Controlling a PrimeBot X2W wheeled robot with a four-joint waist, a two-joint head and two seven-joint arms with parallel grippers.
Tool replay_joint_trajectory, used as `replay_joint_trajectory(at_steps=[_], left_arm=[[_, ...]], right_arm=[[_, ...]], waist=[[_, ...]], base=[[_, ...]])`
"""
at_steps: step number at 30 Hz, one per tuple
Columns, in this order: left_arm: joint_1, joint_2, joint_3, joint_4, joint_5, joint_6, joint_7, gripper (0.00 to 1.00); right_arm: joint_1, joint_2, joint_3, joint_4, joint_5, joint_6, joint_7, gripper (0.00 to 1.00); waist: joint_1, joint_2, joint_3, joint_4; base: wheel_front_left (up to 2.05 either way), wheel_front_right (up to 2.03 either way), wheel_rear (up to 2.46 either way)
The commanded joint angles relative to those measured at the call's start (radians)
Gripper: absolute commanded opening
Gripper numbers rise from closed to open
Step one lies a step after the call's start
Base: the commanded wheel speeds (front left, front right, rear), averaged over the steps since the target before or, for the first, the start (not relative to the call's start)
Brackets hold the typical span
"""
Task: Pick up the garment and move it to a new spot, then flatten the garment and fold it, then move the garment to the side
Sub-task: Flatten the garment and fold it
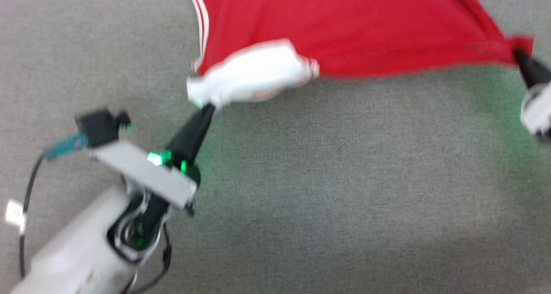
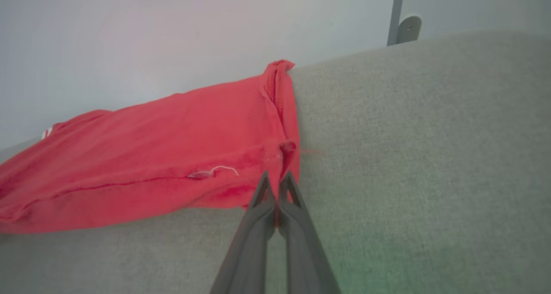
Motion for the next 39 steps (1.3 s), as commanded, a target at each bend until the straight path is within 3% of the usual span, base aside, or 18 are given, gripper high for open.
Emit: replay_joint_trajectory(at_steps=[1,8,12,17,22,26,31,39], left_arm=[[0.062,0.024,0.001,-0.037,0.019,0.0,-0.011,0.0],[0.285,0.105,-0.008,-0.167,0.094,0.0,-0.019,0.0],[0.425,0.135,0.053,-0.24,0.115,0.0,-0.019,0.0],[0.599,0.171,0.126,-0.346,0.147,0.0,-0.019,0.0],[0.728,0.188,0.198,-0.443,0.182,0.014,-0.019,0.0],[0.732,0.199,0.213,-0.478,0.208,0.016,-0.014,0.0],[0.604,0.187,0.219,-0.48,0.225,0.011,0.041,0.0],[0.253,0.105,0.204,-0.334,0.191,-0.001,0.201,0.0]], right_arm=[[0.088,-0.031,-0.003,-0.067,0.038,-0.001,0.033,0.0],[0.431,-0.143,-0.071,-0.35,0.133,-0.001,0.158,0.0],[0.632,-0.175,-0.177,-0.507,0.155,-0.001,0.222,0.0],[0.858,-0.146,-0.333,-0.691,0.122,-0.001,0.313,0.0],[1.01,-0.056,-0.483,-0.867,0.061,-0.001,0.42,0.0],[1.015,0.033,-0.561,-0.955,0.007,-0.001,0.494,0.0],[0.909,0.101,-0.595,-0.985,-0.066,-0.001,0.565,0.0],[0.605,0.14,-0.555,-0.826,-0.16,-0.001,0.571,0.0]], waist=[[0.0,0.0,-0.035,0.005],[0.0,0.0,-0.094,0.002],[0.0,0.0,-0.119,-0.006],[0.0,0.0,-0.133,-0.019],[0.0,0.0,-0.127,-0.03],[0.0,0.0,-0.119,-0.037],[0.0,0.0,-0.101,-0.037],[0.0,0.0,-0.049,-0.04]], base=[[0.0,0.0,0.0],[0.0,0.0,0.0],[0.0,0.0,0.0],[0.0,0.0,0.0],[0.0,0.0,0.0],[0.0,0.0,0.0],[0.0,0.0,0.0],[0.0,0.0,0.0]])
